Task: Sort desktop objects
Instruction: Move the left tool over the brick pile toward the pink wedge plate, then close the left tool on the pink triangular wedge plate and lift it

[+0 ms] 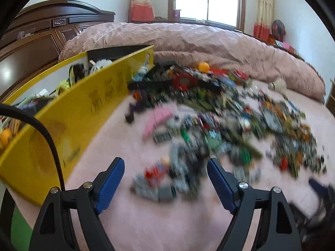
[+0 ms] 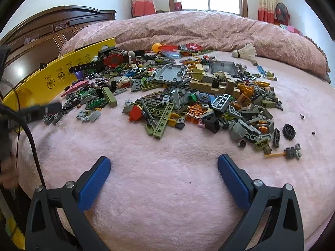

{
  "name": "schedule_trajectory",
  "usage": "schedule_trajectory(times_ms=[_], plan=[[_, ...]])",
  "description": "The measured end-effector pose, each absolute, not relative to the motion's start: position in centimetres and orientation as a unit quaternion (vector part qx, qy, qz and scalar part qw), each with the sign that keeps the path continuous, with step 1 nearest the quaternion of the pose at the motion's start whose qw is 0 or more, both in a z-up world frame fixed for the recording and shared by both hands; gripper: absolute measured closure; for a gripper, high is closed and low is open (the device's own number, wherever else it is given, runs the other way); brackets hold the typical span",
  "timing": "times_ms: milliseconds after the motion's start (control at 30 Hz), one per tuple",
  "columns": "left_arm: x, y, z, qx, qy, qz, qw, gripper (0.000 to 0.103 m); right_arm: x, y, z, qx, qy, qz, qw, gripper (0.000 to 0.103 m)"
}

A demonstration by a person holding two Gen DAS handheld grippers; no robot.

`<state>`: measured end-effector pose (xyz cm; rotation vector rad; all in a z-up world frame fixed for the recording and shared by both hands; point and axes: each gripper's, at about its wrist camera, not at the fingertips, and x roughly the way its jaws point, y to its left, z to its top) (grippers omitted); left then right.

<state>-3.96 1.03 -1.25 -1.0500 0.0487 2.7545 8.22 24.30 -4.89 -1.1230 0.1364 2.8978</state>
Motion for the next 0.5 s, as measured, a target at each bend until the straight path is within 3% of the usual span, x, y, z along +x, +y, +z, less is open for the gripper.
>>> schedule_trajectory(times_ms=[167, 500], plan=[[-8.0, 1.0, -0.5, -0.347, -0.004, 0.934, 0.085, 0.021, 8.5, 24.3, -5.1, -0.345, 0.041, 0.938, 0.012, 0.0], [-13.9, 3.2, -2.4, -0.394, 0.042, 0.916, 0.059, 0.036, 8.9, 24.4, -5.3, -0.324, 0.034, 0.945, 0.001, 0.0]])
